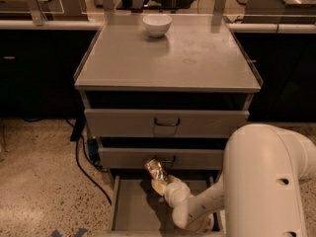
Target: Pick orange can from bottom drawer and place on counter
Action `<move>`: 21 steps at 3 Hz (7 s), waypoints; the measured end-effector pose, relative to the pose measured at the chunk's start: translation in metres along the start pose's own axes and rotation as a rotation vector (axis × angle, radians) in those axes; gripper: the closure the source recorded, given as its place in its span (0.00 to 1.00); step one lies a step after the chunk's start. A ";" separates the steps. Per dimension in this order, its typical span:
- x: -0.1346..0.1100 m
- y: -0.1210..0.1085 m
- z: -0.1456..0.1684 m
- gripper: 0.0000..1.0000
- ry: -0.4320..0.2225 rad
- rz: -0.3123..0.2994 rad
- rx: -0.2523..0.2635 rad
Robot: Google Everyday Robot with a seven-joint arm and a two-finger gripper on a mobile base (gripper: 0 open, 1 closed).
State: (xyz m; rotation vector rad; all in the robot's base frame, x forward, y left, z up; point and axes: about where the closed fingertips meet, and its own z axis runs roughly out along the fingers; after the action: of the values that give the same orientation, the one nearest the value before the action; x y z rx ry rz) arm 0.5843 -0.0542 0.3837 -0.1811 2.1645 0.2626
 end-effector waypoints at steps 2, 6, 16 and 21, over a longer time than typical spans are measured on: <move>-0.076 0.048 -0.062 1.00 -0.052 -0.105 -0.107; -0.212 0.066 -0.148 1.00 -0.275 -0.107 -0.105; -0.448 0.019 -0.139 1.00 -0.549 0.122 -0.133; -0.452 0.020 -0.141 0.00 -0.550 0.122 -0.133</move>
Offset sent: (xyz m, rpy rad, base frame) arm -0.0215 0.0441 0.2251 -0.0426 -0.1854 0.1721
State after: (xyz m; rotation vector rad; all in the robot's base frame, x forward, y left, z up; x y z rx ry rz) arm 0.7246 -0.0571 0.8365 -0.0422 1.6147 0.4681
